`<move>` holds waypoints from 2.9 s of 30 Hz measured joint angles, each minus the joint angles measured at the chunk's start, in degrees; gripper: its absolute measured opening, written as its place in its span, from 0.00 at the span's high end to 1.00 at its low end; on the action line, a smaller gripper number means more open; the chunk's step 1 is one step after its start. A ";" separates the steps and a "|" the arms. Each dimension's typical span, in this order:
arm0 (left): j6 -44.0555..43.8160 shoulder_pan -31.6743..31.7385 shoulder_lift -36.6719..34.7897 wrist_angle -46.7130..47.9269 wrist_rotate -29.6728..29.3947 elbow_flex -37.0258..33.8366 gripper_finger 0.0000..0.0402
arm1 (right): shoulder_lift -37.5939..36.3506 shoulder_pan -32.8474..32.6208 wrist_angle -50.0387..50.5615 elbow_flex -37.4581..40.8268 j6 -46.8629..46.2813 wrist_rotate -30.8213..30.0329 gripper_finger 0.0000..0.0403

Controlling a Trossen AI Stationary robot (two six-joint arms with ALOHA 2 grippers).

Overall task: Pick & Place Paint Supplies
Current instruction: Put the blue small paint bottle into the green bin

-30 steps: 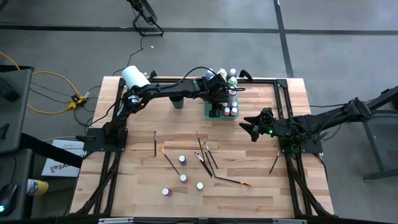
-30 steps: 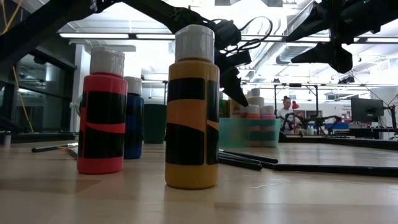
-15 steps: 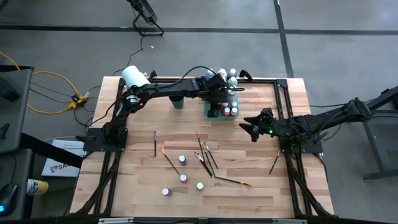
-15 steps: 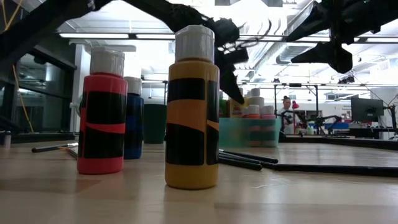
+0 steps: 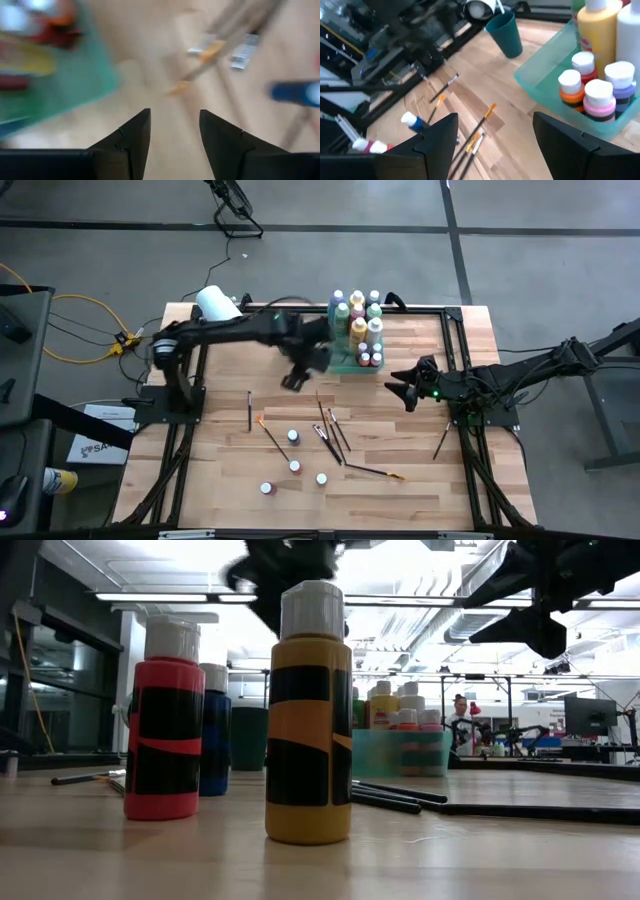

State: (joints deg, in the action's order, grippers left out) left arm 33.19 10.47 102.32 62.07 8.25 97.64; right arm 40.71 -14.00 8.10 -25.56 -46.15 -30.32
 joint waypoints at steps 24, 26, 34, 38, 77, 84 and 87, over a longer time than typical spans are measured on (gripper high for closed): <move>-13.60 -21.40 -22.83 -29.53 3.18 -44.32 0.59 | 0.02 0.00 0.36 0.00 -0.33 6.51 0.38; -13.95 -21.35 -23.23 -30.77 3.15 -44.74 0.59 | 0.00 0.00 0.35 0.00 -0.33 6.51 0.38; -13.99 -21.35 -23.12 -38.98 2.10 -45.28 0.40 | 0.00 0.00 0.65 0.00 -0.57 6.51 0.38; -13.98 -21.37 -23.09 -39.69 1.64 -45.28 0.33 | 0.00 0.00 0.74 0.00 -0.57 6.51 0.38; -15.78 -21.37 -16.32 -44.59 3.28 -45.22 0.67 | 0.02 0.02 1.60 0.00 -0.81 6.47 0.38; -17.64 -21.35 -16.30 -43.35 3.26 -44.42 0.72 | 0.01 0.02 1.59 0.00 -0.80 6.51 0.38; -17.35 -21.22 -16.24 -38.52 2.27 -40.91 0.72 | 0.02 0.01 1.59 0.00 -0.81 6.51 0.38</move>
State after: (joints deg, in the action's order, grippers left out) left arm 15.83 -10.75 86.08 23.55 10.51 56.72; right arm 40.73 -13.99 9.69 -25.56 -46.96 -23.81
